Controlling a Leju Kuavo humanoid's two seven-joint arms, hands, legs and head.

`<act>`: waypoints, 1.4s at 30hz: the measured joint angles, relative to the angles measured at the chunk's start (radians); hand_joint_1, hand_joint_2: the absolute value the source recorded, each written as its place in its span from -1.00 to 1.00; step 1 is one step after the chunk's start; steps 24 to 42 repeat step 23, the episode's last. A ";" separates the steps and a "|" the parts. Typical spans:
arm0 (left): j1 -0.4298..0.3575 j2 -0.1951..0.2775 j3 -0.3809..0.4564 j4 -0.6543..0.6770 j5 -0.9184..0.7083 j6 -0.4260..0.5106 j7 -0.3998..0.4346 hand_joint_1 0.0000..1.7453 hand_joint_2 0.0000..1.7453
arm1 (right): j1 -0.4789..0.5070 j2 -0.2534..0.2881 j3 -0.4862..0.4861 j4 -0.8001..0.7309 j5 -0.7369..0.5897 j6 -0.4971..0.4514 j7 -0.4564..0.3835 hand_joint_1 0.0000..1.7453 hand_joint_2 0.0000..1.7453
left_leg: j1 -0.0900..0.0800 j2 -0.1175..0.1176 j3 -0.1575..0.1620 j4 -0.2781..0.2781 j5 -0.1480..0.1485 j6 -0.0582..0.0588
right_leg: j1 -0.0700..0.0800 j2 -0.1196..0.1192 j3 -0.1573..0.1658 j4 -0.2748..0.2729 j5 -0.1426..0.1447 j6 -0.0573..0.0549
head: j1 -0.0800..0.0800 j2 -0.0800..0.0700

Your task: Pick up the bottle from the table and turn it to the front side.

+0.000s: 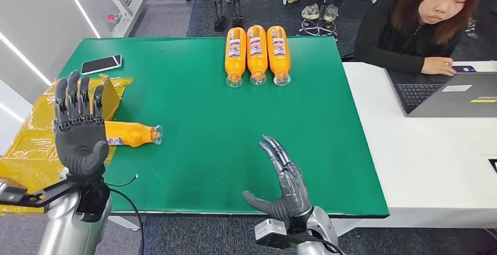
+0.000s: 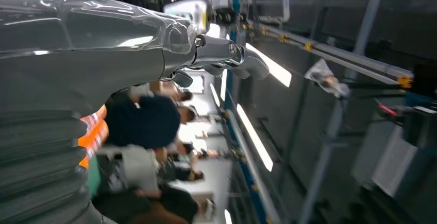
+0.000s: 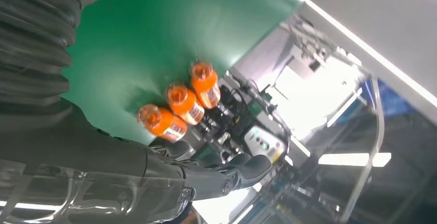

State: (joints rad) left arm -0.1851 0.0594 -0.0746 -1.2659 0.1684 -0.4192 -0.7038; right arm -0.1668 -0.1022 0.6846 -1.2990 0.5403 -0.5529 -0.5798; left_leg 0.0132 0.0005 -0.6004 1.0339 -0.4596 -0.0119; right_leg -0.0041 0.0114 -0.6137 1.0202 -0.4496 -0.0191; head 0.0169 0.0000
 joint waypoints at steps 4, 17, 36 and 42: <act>0.099 -0.046 0.002 -0.122 0.013 -0.029 0.000 -1.00 1.00 | 0.068 -0.011 -0.056 -0.109 -0.032 -0.025 -0.029 -1.00 1.00 | 0.000 0.000 0.000 0.000 -0.001 0.001 | 0.000 0.000 0.000 0.000 -0.001 0.000 | 0.000 0.000; 0.213 -0.126 -0.075 -0.247 -0.130 0.102 0.000 -1.00 1.00 | 0.267 -0.024 -0.129 -0.405 -0.109 -0.101 -0.118 -1.00 1.00 | 0.000 -0.001 -0.001 0.000 -0.002 0.002 | 0.000 -0.002 0.000 -0.001 -0.001 0.001 | 0.000 0.000; 0.239 -0.150 -0.126 -0.258 -0.151 0.142 0.000 -1.00 1.00 | 0.314 -0.023 -0.148 -0.481 -0.106 -0.089 -0.118 -1.00 1.00 | 0.000 -0.001 -0.001 0.000 -0.002 0.002 | 0.000 -0.002 0.000 -0.001 -0.001 0.001 | 0.000 0.000; 0.239 -0.150 -0.126 -0.258 -0.151 0.142 0.000 -1.00 1.00 | 0.314 -0.023 -0.148 -0.481 -0.106 -0.089 -0.118 -1.00 1.00 | 0.000 -0.001 -0.001 0.000 -0.002 0.002 | 0.000 -0.002 0.000 -0.001 -0.001 0.001 | 0.000 0.000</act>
